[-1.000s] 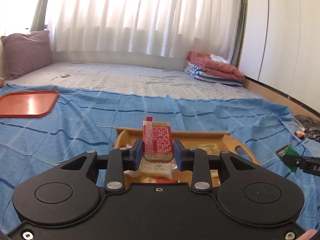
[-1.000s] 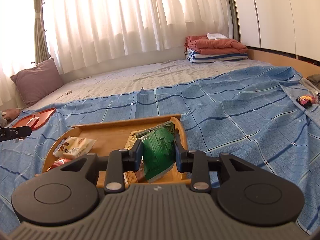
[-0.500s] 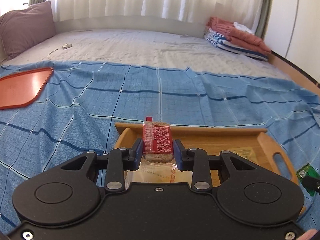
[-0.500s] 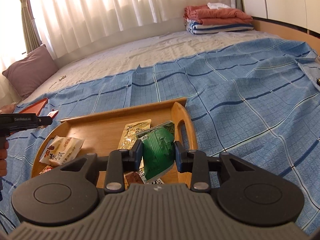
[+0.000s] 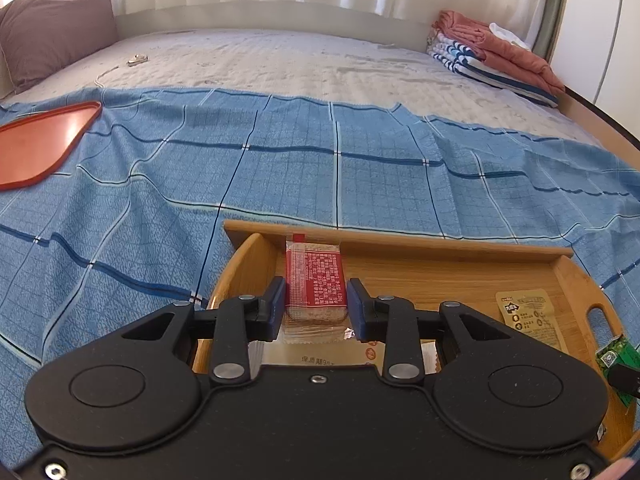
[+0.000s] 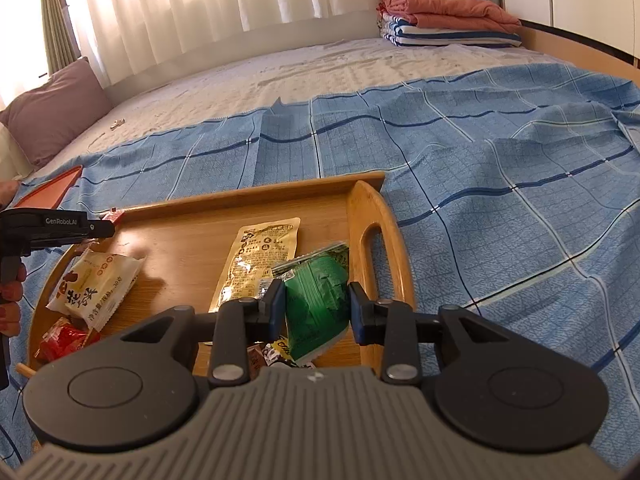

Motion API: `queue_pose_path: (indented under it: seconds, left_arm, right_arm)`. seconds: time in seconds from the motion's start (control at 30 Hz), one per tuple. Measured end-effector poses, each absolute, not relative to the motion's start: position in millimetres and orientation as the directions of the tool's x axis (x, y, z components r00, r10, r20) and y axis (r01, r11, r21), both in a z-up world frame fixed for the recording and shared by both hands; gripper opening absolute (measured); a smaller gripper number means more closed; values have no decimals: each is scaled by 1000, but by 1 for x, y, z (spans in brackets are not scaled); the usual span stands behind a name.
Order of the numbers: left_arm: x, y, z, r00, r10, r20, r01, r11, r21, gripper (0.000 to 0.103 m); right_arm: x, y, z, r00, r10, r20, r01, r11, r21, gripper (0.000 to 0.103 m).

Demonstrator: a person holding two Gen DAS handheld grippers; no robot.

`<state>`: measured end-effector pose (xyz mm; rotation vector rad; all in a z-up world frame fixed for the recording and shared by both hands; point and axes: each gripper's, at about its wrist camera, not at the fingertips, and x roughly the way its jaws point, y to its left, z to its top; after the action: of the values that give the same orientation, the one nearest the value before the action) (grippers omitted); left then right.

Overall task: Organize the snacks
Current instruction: 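Carry the red wafer and green packet over the tray with both tools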

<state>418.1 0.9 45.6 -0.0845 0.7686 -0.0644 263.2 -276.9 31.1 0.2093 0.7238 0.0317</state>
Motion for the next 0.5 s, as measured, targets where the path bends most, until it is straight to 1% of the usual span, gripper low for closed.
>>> queue_pose_path:
  seconds: [0.1, 0.5]
  left_arm:
    - [420, 1, 41, 714, -83, -695, 30, 996, -88, 31]
    - [428, 9, 28, 705, -86, -704, 14, 994, -108, 31]
  right_arm:
    - [267, -278, 24, 744, 107, -659, 49, 976, 214, 37]
    - [273, -278, 8, 727, 121, -676, 52, 972, 230, 37]
